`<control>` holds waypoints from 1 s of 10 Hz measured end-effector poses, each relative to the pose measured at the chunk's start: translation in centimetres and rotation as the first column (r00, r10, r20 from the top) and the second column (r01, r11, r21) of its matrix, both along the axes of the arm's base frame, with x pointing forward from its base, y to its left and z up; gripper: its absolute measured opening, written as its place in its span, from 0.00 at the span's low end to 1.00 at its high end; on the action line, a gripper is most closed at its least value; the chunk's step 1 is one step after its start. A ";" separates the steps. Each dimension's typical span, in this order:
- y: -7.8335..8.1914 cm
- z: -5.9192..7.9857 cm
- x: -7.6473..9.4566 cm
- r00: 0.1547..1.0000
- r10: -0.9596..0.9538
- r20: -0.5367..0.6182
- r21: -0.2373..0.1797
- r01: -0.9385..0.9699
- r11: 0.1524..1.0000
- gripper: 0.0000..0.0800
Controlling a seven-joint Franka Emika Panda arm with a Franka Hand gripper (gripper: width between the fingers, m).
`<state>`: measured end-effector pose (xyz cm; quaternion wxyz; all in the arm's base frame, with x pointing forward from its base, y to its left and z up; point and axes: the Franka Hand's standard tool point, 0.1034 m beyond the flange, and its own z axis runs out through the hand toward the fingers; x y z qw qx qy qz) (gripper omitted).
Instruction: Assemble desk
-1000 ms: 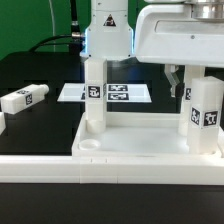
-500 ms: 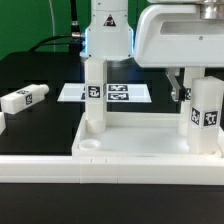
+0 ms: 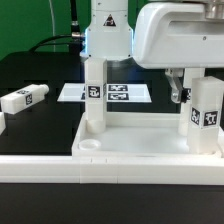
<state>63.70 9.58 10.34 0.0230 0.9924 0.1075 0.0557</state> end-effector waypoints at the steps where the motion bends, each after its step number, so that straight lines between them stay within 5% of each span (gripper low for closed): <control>1: 0.0 0.0 0.0 1.000 0.000 0.000 0.000 0.000 1.000 0.52; 2: 0.0 0.0 0.0 1.000 -0.004 0.000 0.001 0.004 1.000 0.36; 5: 0.0 0.0 0.0 0.999 -0.050 0.001 0.007 0.050 0.999 0.36; 10: -0.2 0.1 0.1 0.898 -0.440 -0.005 0.067 0.440 0.896 0.36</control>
Offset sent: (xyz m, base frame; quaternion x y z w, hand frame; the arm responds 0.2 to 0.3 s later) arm 0.0000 0.0000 0.0000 0.0000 0.0000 0.0000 1.0000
